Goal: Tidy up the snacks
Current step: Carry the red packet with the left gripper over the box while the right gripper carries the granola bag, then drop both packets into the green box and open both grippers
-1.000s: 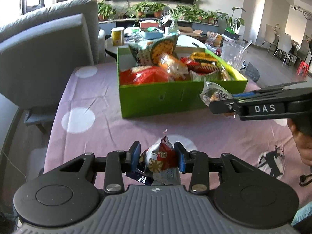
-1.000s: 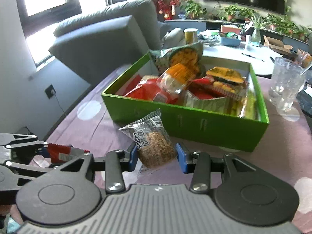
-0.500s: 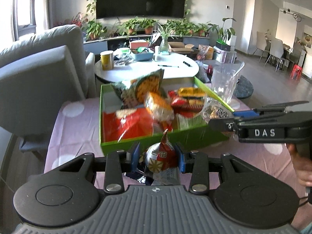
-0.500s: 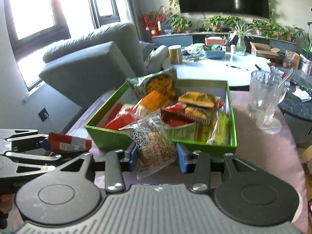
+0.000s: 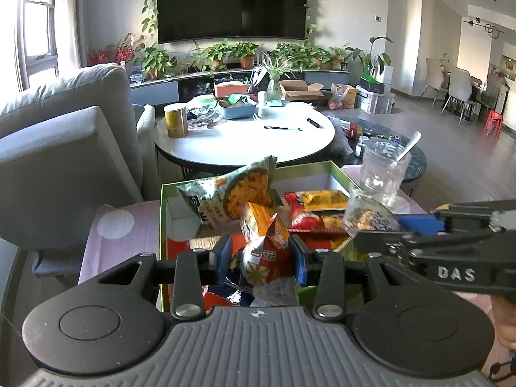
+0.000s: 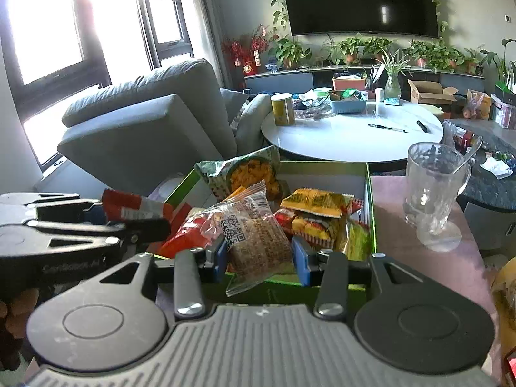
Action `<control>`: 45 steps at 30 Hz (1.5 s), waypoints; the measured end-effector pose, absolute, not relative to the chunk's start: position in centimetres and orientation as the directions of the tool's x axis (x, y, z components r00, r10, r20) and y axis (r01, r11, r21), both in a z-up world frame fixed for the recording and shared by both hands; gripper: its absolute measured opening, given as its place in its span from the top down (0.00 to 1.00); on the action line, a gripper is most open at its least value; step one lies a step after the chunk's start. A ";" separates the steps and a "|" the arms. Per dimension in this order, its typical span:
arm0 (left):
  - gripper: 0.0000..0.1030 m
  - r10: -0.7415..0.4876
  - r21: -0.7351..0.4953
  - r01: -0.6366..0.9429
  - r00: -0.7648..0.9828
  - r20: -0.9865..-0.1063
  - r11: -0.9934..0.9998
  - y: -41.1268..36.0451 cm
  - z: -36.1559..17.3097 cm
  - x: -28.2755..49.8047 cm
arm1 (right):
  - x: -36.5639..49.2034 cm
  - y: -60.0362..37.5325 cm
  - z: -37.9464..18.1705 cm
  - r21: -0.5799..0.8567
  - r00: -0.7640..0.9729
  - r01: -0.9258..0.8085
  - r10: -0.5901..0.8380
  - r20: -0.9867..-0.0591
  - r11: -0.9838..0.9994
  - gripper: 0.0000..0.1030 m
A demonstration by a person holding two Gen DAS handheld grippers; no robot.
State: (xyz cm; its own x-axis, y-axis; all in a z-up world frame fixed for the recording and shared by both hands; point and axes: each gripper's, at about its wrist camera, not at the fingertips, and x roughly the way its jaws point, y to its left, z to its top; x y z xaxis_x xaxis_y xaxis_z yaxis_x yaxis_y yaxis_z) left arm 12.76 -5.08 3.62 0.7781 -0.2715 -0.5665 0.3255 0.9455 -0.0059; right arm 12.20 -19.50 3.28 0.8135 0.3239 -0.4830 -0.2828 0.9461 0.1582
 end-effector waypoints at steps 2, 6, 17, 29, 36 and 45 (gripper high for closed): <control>0.66 -0.268 -0.003 0.325 0.774 -0.574 0.946 -5.2 3.5 13.6 | 12.5 -19.6 3.3 0.156 0.816 -0.280 0.320 -0.481 0.947 0.20; 0.66 -0.254 -0.002 0.313 0.768 -0.588 0.950 -5.2 3.1 15.2 | 13.0 -19.9 3.4 0.150 0.822 -0.272 0.311 -0.478 0.950 0.20; 0.66 -0.233 -0.024 0.278 0.750 -0.619 0.960 -4.7 2.1 19.0 | 15.7 -20.0 3.8 0.156 0.825 -0.262 0.305 -0.475 0.952 0.20; 0.43 -0.196 -0.021 0.234 0.758 -0.622 0.972 -4.3 1.0 20.9 | 19.0 -19.3 3.9 0.187 0.823 -0.231 0.295 -0.486 0.955 0.20; 0.21 -0.143 0.008 0.188 0.774 -0.617 0.982 -3.4 1.3 19.7 | 20.2 -18.6 3.3 0.203 0.819 -0.213 0.288 -0.496 0.956 0.17; 0.01 -0.082 0.057 0.144 0.800 -0.594 0.988 -4.3 2.2 16.9 | 17.3 -19.7 3.7 0.225 0.833 -0.185 0.274 -0.480 0.957 0.17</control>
State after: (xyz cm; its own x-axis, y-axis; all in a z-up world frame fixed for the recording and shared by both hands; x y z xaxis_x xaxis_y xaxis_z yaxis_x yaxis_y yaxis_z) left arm 16.87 -4.31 2.22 0.8000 -0.0820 -0.5943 0.1436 0.9880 0.0570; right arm 17.27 -19.70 3.73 0.8331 0.2742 -0.4804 -0.1854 0.9567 0.2246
